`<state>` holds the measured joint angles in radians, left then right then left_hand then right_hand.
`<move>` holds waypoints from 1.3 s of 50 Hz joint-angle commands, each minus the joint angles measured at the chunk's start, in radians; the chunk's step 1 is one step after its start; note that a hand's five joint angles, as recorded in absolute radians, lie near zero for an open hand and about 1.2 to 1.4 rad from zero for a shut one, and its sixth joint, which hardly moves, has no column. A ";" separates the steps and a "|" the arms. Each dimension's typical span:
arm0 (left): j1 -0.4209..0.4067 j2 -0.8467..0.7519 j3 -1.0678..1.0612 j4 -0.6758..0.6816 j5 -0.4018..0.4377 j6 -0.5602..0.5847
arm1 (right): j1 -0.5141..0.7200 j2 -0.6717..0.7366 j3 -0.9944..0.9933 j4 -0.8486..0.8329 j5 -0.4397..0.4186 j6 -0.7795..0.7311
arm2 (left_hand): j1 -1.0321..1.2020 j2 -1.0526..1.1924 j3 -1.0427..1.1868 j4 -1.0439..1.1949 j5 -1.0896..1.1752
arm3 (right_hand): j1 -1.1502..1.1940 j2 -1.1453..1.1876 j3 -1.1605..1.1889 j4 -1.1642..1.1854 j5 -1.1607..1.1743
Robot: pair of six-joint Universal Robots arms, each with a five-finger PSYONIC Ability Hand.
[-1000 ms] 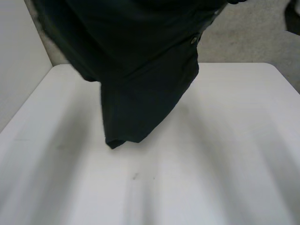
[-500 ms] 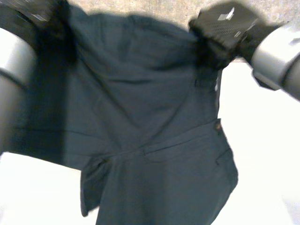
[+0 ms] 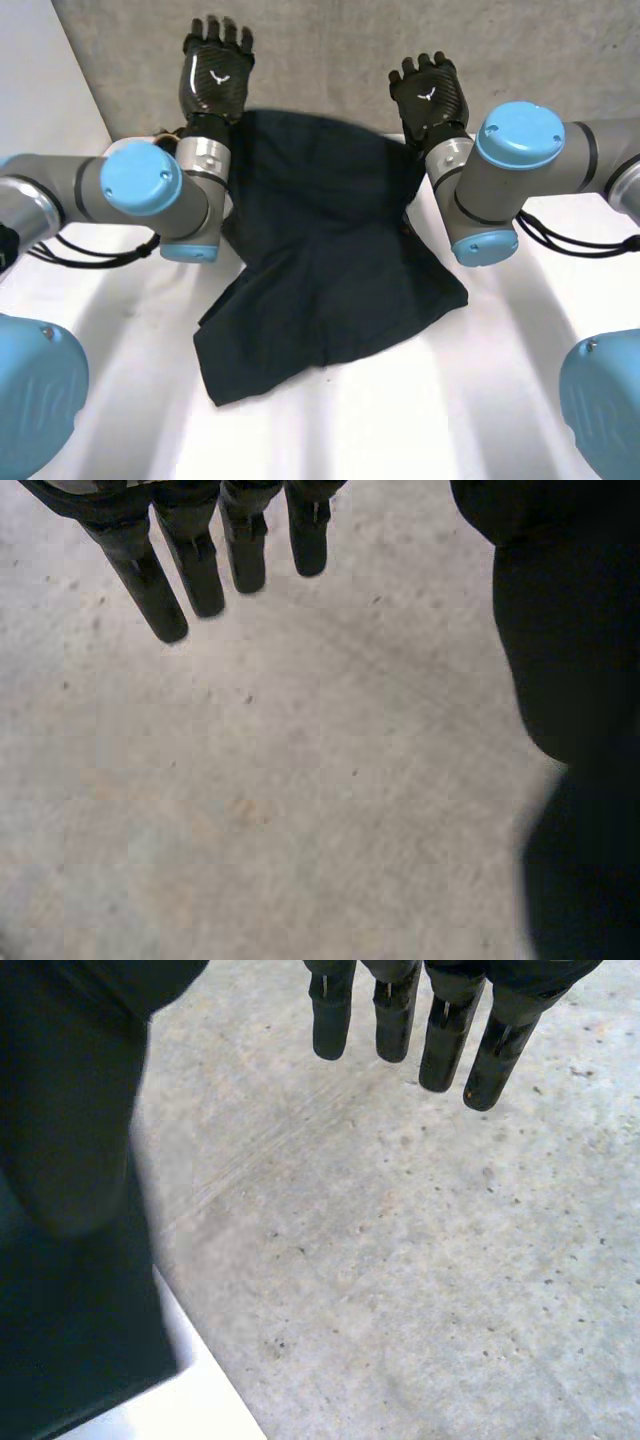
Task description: Fold the shorts.
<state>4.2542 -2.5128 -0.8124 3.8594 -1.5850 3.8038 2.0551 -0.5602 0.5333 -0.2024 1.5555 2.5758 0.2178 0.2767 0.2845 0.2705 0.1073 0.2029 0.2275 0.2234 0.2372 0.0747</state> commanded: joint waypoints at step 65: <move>-0.214 0.581 -1.008 -0.571 -0.253 -0.561 | -0.202 -0.480 0.973 0.124 -0.295 -0.028 | 0.940 0.881 0.873 0.887 0.876 | 1.193 1.169 1.173 1.159 1.147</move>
<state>4.0441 -1.9363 -1.8232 3.2855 -1.8379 3.2426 1.8539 -0.9859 1.4730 -0.0835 1.2579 2.5479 0.8448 0.8467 0.8396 0.8436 0.6602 0.8885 1.1683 1.1778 1.1885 0.8796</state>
